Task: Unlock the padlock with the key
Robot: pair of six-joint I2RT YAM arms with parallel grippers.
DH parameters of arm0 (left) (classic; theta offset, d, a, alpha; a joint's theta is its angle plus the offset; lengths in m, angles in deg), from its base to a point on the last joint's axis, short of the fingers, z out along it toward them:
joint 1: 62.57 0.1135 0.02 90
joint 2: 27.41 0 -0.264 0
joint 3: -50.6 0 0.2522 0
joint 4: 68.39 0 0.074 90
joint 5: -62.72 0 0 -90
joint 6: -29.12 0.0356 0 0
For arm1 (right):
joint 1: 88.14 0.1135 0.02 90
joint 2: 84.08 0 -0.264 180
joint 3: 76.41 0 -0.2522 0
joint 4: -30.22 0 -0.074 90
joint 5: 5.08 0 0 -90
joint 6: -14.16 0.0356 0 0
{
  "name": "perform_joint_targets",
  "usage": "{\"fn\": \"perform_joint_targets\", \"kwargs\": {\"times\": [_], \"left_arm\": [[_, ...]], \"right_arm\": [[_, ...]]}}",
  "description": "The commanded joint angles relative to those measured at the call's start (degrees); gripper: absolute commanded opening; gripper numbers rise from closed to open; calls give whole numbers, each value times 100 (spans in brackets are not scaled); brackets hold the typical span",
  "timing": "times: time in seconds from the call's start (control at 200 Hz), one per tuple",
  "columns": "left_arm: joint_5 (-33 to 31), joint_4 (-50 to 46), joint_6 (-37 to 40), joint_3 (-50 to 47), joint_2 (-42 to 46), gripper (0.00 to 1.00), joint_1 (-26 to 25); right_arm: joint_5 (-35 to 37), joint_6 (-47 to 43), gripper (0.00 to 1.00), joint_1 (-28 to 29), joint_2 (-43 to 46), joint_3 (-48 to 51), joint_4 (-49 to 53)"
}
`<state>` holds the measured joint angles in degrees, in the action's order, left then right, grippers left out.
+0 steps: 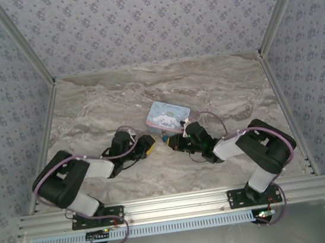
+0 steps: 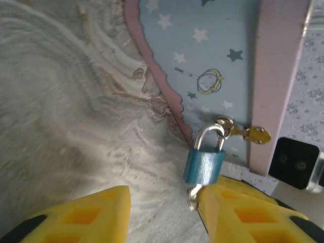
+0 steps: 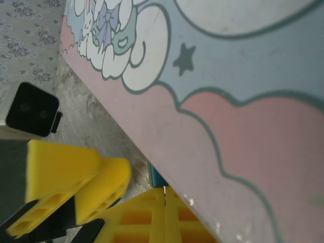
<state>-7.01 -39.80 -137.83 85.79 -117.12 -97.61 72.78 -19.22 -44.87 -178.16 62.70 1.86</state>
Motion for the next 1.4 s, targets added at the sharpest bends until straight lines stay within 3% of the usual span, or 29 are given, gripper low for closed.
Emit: {"fn": "perform_joint_targets", "kwargs": {"times": [0.0, 0.115, 0.774, 1.394], "left_arm": [[100, 1189, -320, 220, -511, 38, -107], [-30, 1548, -479, 274, -827, 35, -174], [-67, 2060, -873, 581, -1585, 36, -483], [-303, 2262, -1045, 590, -1634, 23, -593]], "right_arm": [[66, 148, 0, -26, 16, 50, 125], [19, 158, 0, -73, 35, 59, 169], [-147, 274, 0, -222, -13, 20, 170], [-313, 563, 0, -319, 37, 24, 68]]}}
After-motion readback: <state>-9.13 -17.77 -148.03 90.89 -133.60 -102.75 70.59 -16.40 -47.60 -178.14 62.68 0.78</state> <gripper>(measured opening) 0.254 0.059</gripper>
